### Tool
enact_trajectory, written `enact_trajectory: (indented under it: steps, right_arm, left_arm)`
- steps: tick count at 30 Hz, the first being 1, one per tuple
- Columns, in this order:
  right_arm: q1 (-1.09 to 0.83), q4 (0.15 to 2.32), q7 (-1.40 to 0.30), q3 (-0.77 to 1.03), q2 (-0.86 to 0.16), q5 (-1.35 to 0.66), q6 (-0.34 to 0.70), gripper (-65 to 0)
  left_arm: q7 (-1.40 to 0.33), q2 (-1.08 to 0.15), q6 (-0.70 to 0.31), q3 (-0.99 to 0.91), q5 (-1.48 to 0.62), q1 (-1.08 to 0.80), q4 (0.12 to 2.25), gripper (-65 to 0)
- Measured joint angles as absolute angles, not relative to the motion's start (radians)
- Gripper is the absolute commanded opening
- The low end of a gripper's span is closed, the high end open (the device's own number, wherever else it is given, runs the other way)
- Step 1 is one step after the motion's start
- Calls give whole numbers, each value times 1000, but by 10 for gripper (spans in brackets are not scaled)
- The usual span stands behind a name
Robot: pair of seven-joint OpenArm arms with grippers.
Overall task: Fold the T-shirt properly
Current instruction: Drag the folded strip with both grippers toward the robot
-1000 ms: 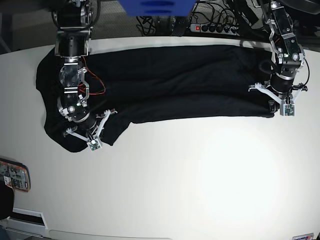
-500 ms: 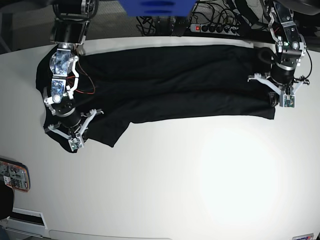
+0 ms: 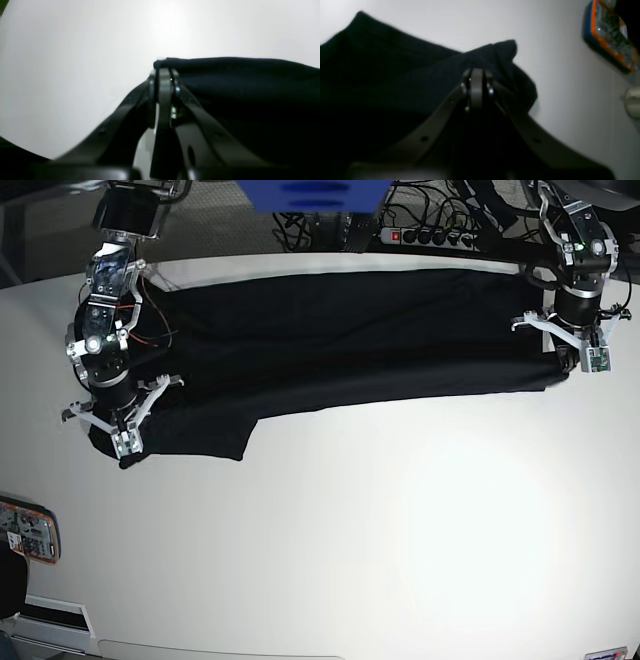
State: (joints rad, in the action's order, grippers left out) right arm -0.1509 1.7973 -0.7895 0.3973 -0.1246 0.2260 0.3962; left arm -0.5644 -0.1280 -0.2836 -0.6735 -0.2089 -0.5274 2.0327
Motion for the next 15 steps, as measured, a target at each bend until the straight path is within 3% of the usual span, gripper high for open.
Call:
enact_trajectory:
  steps: [15]
  right_arm:
    - [-251, 1851, -791, 493, -121, 220, 401, -650]
  left_arm:
    - [-568, -125, -284, -674, -208, -604, 2033, -650]
